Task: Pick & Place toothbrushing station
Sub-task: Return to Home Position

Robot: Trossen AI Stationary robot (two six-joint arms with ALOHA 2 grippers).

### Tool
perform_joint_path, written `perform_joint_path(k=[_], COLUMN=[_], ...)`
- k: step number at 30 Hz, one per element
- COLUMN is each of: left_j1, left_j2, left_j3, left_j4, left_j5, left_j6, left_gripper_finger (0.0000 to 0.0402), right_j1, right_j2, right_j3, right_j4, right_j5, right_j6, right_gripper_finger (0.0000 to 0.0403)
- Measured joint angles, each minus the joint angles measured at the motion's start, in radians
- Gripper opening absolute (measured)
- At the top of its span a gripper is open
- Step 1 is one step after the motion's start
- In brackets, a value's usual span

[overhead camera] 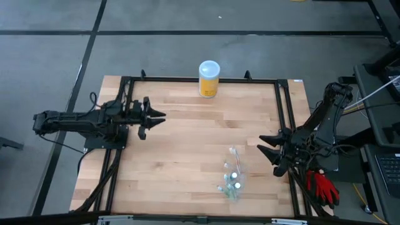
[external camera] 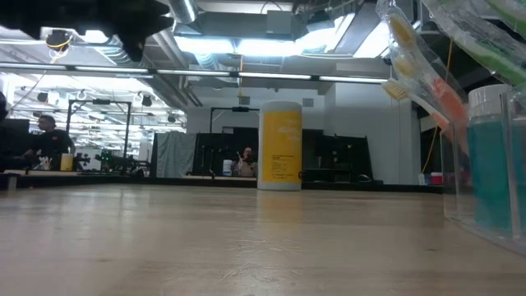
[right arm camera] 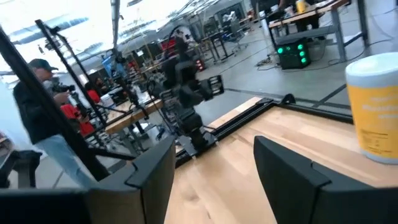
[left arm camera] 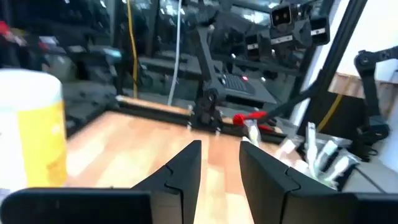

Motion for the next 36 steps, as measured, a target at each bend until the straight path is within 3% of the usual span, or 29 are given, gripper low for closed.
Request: perform_joint_path(k=[4, 8, 15, 27, 31, 36], left_j1=[-0.086, -0.130, -0.130, -0.086, -0.068, -0.063], left_j2=[-0.062, -0.108, -0.231, -0.407, -0.431, -0.406], left_j3=[-0.053, -0.105, -0.229, -0.322, -0.351, -0.350], left_j4=[0.002, -0.004, 0.018, -0.046, -0.102, -0.130], left_j5=[-0.111, -0.153, -0.140, -0.128, -0.200, -0.258], left_j6=[0.044, 0.085, 0.082, 0.090, 0.068, -0.078], left_gripper_finger=[0.0106, 0.0106, 0.0106, 0.0106, 0.0106, 0.0106], right_j1=[0.000, 0.000, 0.000, 0.000, 0.000, 0.000], right_j2=[0.000, 0.000, 0.000, 0.000, 0.000, 0.000], right_j3=[0.000, 0.000, 0.000, 0.000, 0.000, 0.000], right_j4=[0.045, 0.112, 0.144, 0.144, 0.144, 0.135], right_j5=[0.043, 0.062, 0.059, 0.059, 0.060, 0.075], right_j6=[-0.064, -0.148, -0.207, -0.241, -0.270, -0.283], right_gripper_finger=[0.0219, 0.0219, 0.0220, 0.0220, 0.0220, 0.0220])
